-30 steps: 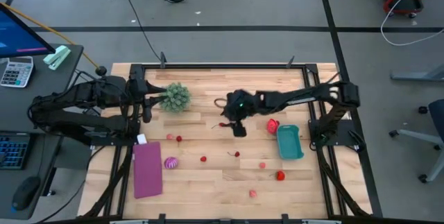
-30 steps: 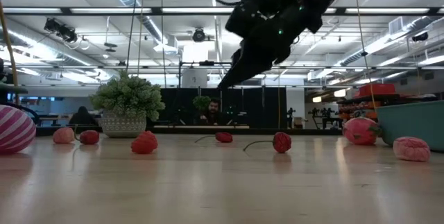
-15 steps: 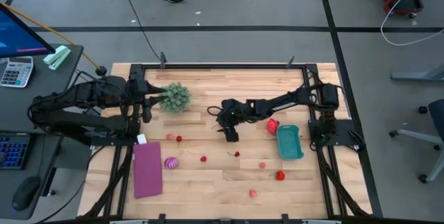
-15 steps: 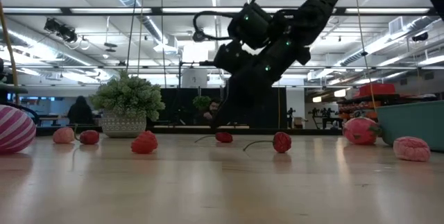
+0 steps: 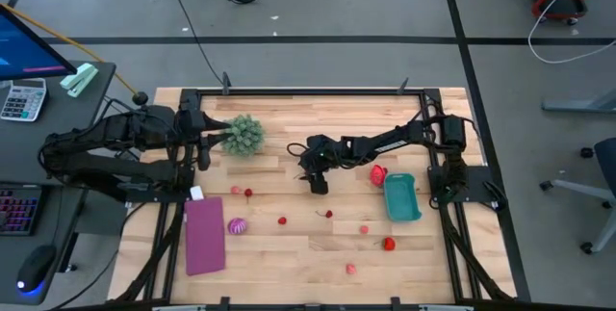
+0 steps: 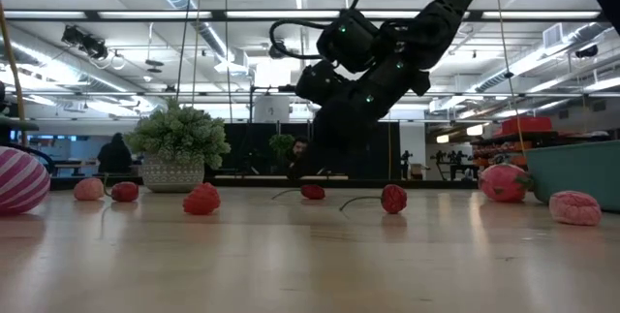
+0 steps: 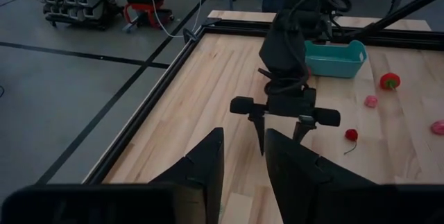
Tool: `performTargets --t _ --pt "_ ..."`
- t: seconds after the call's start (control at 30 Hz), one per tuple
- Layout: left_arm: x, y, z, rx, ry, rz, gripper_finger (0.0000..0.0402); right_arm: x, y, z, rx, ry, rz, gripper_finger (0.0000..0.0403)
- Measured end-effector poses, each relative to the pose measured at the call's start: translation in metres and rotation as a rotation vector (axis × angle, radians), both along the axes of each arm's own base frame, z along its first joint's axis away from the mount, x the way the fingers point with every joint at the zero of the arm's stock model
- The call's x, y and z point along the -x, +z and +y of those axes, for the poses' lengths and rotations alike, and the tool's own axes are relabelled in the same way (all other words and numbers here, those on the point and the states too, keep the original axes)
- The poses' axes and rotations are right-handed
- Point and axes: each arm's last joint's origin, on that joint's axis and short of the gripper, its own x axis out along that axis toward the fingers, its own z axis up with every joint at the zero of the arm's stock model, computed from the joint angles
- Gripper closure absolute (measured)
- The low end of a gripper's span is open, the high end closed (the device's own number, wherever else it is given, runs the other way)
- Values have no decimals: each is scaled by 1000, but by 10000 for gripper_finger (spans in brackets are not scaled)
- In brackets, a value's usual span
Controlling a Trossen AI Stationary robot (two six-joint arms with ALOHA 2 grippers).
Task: Pick and placing Produce into tupperware
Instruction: Put the red cherry into the green bin
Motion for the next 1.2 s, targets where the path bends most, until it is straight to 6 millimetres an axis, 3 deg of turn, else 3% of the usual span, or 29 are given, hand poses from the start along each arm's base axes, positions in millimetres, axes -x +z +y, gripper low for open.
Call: performTargets --t 0.43,0.73,0.97,1.2 --pt "0 0 0 1 1 -1 294 5 -6 1 -28 -32 82 168" --pt "0 0 0 1 0 -1 294 4 -31 -4 -52 -56 140 203" --pt "0 0 0 1 0 -1 294 5 -16 -4 -68 -96 110 253" --pt "0 0 0 2 1 0 294 5 -14 -4 -103 -129 105 350"
